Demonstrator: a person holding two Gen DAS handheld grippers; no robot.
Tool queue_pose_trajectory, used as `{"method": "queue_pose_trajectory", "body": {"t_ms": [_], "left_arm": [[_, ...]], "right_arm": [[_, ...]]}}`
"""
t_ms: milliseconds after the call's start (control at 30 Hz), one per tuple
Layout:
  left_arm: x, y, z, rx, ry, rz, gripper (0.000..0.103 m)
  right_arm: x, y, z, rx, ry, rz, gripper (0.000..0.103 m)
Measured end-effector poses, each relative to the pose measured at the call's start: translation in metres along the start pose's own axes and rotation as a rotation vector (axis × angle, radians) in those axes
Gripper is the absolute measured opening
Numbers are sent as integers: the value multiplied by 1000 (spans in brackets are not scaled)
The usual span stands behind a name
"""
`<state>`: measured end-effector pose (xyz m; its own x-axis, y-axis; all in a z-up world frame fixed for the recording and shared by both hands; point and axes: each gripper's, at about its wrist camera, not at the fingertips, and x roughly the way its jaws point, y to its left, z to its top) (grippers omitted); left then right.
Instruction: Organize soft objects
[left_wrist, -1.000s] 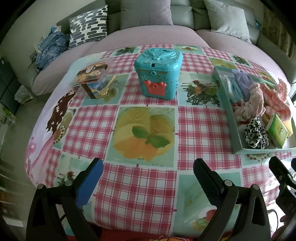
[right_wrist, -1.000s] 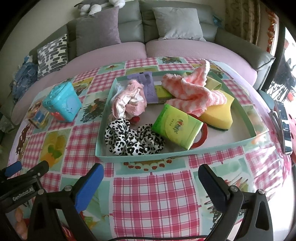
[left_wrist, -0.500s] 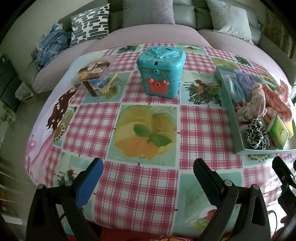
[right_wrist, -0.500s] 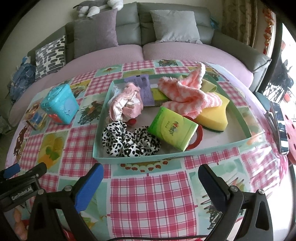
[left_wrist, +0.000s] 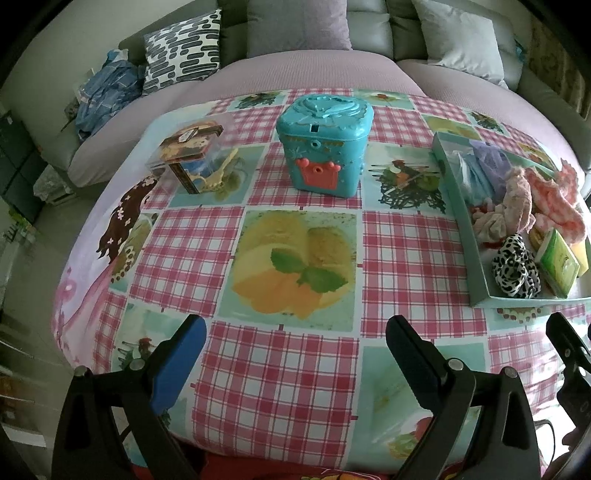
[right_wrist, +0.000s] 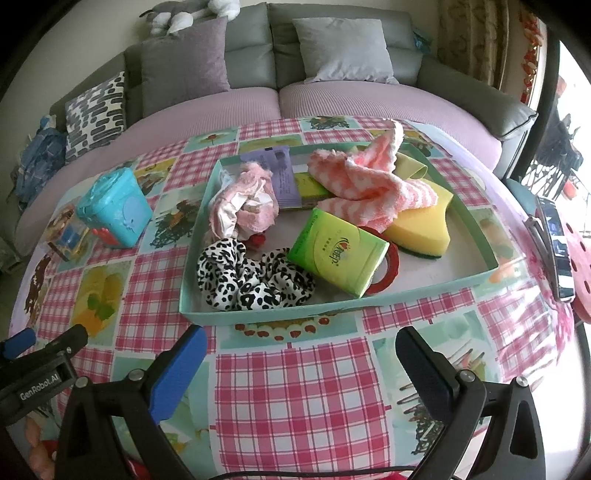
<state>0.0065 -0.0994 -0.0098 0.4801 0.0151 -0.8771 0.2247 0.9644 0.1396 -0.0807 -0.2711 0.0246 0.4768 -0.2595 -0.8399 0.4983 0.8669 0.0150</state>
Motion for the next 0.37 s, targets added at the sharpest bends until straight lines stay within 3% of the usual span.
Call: {"method": "queue_pose_trajectory", "body": {"t_ms": [367], "left_arm": [[-3, -3, -1, 17, -14, 12, 98]], "right_arm": [[0, 0, 0, -2, 3, -7, 103]]}}
